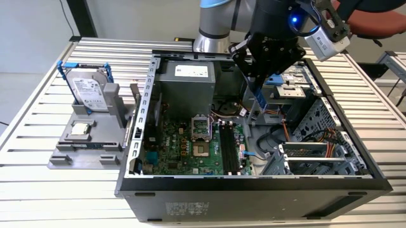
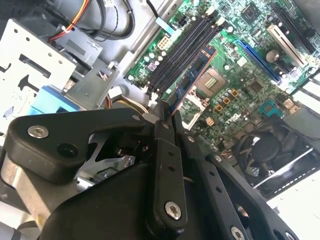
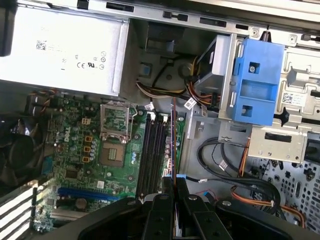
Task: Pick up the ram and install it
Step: 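Insert the ram into the slot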
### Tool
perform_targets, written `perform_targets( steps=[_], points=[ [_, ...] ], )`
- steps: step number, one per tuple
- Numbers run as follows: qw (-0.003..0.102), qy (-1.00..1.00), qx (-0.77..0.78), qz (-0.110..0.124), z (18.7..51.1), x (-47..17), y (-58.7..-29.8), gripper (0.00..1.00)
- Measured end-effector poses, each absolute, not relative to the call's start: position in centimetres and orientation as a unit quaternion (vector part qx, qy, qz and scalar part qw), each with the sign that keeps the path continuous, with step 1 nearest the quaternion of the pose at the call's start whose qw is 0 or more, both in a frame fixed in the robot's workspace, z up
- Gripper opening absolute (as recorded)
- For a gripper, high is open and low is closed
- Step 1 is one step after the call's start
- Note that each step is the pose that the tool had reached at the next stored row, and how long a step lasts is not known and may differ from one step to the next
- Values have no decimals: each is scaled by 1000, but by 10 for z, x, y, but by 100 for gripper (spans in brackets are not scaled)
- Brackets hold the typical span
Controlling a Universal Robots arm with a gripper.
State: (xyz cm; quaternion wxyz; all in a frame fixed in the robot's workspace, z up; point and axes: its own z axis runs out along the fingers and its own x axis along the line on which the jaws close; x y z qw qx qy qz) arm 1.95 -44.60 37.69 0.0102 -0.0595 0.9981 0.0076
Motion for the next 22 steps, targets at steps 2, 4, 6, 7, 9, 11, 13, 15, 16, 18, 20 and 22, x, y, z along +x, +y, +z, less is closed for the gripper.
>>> perform_targets(
  steps=[2, 4, 6, 7, 9, 11, 13, 15, 16, 18, 20, 22],
  points=[
    [10, 998, -59, 8, 375, 21, -446, 0],
    [10, 998, -59, 8, 374, 23, -446, 0],
    [10, 998, -59, 8, 372, 24, -446, 0],
    [10, 998, -59, 8, 371, 24, -446, 0],
    [10, 998, -57, 8, 370, 25, -446, 0],
    [10, 999, -40, 7, 367, 26, -446, 0],
    [10, 999, -34, 7, 364, 27, -446, 0],
    [10, 999, -34, 7, 362, 27, -446, 0],
    [10, 999, -34, 7, 361, 28, -446, 0],
    [10, 999, -34, 7, 359, 28, -446, 0],
    [10, 999, -34, 7, 357, 28, -446, 0],
    [10, 999, -34, 7, 356, 28, -446, 0]
  ],
)
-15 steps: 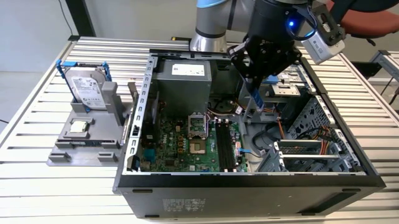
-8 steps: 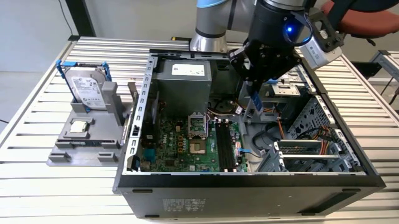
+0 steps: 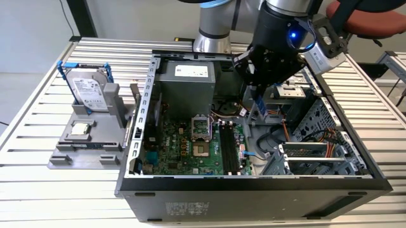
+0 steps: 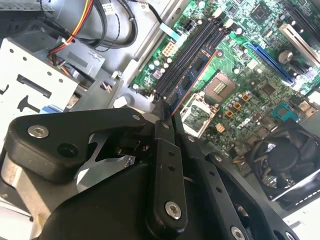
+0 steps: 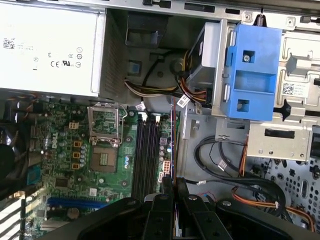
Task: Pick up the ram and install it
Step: 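Insert the ram into the slot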
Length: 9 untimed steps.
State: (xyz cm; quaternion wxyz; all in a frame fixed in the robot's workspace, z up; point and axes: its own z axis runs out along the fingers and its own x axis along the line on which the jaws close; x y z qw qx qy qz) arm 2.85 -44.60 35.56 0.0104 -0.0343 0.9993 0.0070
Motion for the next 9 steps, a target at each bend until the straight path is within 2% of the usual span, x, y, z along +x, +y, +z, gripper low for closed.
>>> perform_targets(
  steps=[9],
  points=[
    [10, 999, -34, 6, 349, 29, -446, 0]
  ],
)
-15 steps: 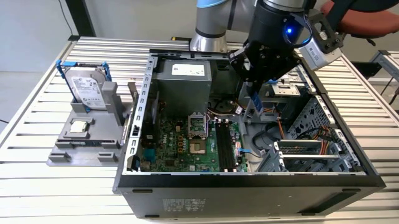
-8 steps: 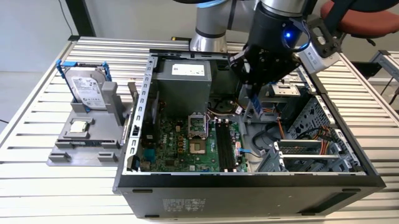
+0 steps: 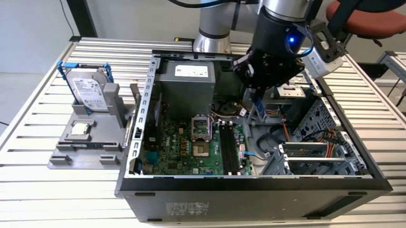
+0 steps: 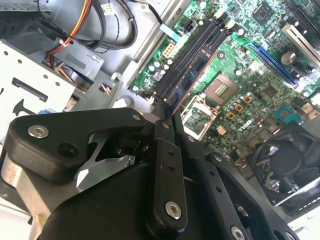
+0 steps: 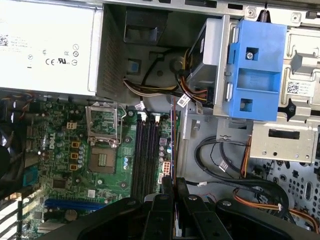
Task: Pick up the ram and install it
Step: 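Insert the ram into the slot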
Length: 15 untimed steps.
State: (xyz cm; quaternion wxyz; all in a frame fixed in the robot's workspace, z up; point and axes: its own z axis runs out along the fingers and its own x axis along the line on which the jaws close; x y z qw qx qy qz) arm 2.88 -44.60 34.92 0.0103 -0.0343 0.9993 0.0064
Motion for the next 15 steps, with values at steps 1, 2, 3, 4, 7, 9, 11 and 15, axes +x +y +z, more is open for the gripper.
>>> perform_targets(
  steps=[1, 2, 3, 4, 7, 9, 11, 15],
  points=[
    [10, 999, -34, 6, 349, 29, -446, 0],
    [10, 999, -34, 4, 349, 29, -446, 0],
    [10, 999, -34, 3, 348, 29, -446, 0],
    [10, 999, -34, 3, 348, 29, -446, 0],
    [10, 999, -34, 3, 346, 29, -446, 0],
    [10, 999, -34, 3, 344, 29, -446, 0],
    [10, 999, -34, 3, 342, 29, -446, 0],
    [10, 999, -33, 3, 338, 29, -446, 0]
  ],
)
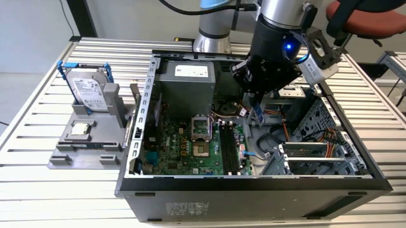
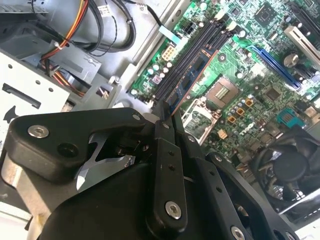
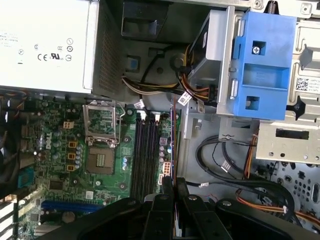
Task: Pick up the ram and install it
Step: 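Insert the ram into the slot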
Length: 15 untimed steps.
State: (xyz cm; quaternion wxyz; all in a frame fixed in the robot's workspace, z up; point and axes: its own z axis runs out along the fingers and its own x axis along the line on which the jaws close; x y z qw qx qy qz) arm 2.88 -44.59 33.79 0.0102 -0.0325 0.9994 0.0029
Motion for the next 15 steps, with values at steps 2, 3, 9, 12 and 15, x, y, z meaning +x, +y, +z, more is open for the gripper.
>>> perform_targets(
  steps=[2, 3, 9, 12, 15],
  points=[
    [10, 999, -32, 3, 336, 29, -446, 0],
    [10, 999, -31, 3, 335, 29, -446, 0],
    [10, 1000, -29, 3, 328, 29, -446, 0],
    [10, 1000, -28, 3, 325, 29, -446, 0],
    [10, 1000, -27, 3, 322, 29, -446, 0]
  ],
)
